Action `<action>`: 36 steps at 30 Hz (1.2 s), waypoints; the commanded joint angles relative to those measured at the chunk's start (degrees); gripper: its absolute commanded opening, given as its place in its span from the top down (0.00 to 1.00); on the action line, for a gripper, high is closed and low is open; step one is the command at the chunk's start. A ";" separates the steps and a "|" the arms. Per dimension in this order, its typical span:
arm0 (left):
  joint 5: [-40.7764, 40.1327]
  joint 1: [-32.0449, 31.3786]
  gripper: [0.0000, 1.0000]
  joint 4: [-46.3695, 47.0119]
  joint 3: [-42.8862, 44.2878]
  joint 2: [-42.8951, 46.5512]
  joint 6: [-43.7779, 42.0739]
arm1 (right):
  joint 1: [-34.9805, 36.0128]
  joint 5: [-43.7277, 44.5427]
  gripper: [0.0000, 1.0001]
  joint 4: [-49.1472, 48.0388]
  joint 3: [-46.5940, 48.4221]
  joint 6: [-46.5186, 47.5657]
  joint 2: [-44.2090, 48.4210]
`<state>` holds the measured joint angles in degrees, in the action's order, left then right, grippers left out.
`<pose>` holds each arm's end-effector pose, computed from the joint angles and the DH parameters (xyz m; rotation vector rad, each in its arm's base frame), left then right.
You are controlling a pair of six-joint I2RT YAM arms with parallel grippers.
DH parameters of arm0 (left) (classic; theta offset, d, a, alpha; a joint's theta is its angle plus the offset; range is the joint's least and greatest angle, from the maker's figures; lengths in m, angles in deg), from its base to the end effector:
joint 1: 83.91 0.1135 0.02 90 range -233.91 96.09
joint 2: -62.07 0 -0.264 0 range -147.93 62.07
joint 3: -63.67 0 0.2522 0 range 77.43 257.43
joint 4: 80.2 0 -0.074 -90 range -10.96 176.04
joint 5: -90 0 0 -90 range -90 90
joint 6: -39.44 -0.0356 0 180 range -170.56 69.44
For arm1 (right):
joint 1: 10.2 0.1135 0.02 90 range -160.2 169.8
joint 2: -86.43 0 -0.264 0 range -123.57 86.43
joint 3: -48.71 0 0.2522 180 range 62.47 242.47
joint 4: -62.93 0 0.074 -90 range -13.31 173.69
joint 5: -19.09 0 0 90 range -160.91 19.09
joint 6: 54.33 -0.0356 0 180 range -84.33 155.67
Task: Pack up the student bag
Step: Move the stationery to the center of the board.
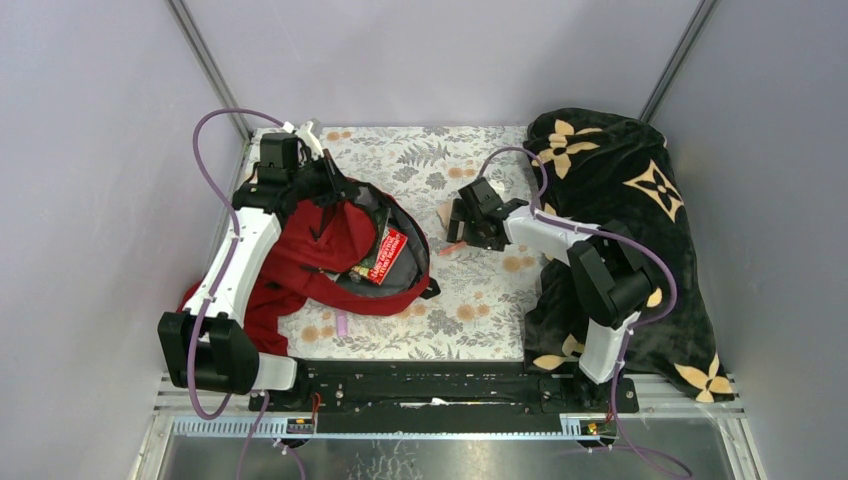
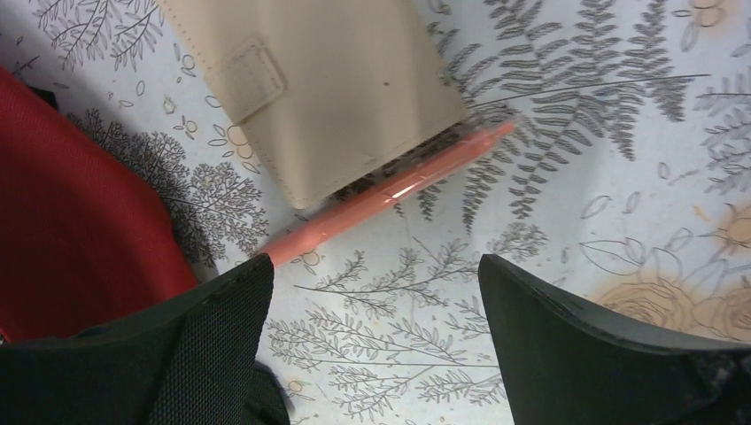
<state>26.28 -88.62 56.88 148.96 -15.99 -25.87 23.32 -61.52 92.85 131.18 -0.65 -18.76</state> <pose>0.2993 -0.0405 0.3417 -0.1230 2.2265 -0.7881 0.3267 0.2094 0.1841 0.1304 2.4961 0.3153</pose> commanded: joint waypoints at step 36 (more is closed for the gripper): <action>-23.06 -11.84 0.25 -3.93 2.94 5.58 -6.81 | -1.00 1.04 0.41 -2.49 -12.08 -3.22 9.84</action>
<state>12.29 -102.11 49.27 154.18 -14.70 -35.51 22.44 -60.56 90.12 119.31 -2.40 -13.21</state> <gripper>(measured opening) 0.732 0.430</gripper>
